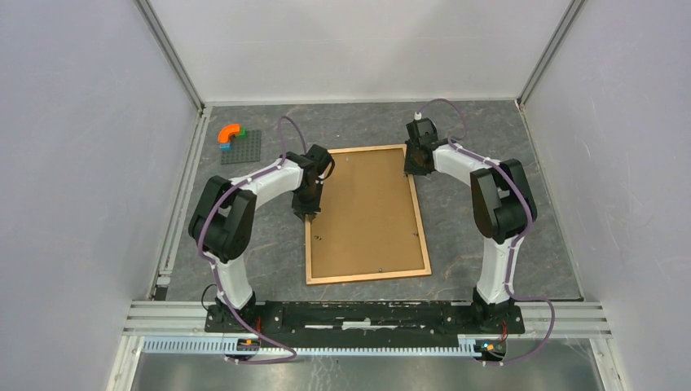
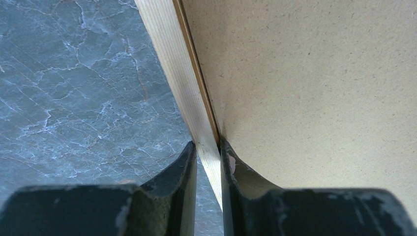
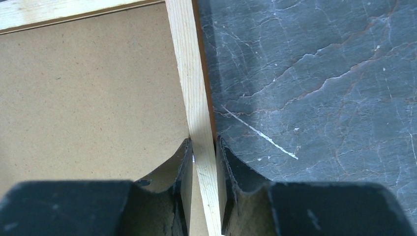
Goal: Put the photo into the frame
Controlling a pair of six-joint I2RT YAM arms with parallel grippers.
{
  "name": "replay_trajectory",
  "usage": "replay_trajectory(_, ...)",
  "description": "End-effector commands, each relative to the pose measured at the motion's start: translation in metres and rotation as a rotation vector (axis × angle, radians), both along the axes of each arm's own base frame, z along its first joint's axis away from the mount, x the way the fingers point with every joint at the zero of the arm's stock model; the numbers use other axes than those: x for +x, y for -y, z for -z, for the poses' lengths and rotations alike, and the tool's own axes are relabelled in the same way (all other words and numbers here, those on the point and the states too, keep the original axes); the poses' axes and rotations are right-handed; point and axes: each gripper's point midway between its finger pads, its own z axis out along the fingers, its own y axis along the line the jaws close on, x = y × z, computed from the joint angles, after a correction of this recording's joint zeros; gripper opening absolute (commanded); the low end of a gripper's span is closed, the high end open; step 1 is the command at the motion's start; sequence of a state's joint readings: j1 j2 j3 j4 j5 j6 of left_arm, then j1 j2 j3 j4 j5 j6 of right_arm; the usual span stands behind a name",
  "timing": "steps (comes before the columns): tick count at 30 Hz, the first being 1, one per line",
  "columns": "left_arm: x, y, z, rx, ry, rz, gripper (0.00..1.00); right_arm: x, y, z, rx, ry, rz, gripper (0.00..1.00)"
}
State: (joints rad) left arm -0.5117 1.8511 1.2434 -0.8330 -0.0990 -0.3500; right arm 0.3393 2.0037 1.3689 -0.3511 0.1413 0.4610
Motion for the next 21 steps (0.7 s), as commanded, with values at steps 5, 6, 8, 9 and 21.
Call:
replay_trajectory(5,0.004,0.007,0.021,0.005,-0.050,0.051,0.18,-0.018,0.003,0.005,-0.046,-0.061,-0.070,0.27)
replay_trajectory(6,0.005,0.005,0.022,0.018,-0.051,0.050,0.18,-0.015,0.004,0.001,-0.052,-0.057,-0.084,0.32)
replay_trajectory(8,0.007,0.002,0.022,0.039,-0.051,0.045,0.18,-0.011,0.007,-0.009,-0.060,-0.035,-0.109,0.42)
replay_trajectory(9,0.008,0.001,0.022,0.050,-0.048,0.040,0.18,-0.011,0.008,-0.015,-0.051,-0.020,-0.129,0.49)
replay_trajectory(21,0.046,-0.009,0.029,0.209,-0.008,0.030,0.17,-0.120,-0.029,-0.014,0.239,0.014,-0.327,0.73)
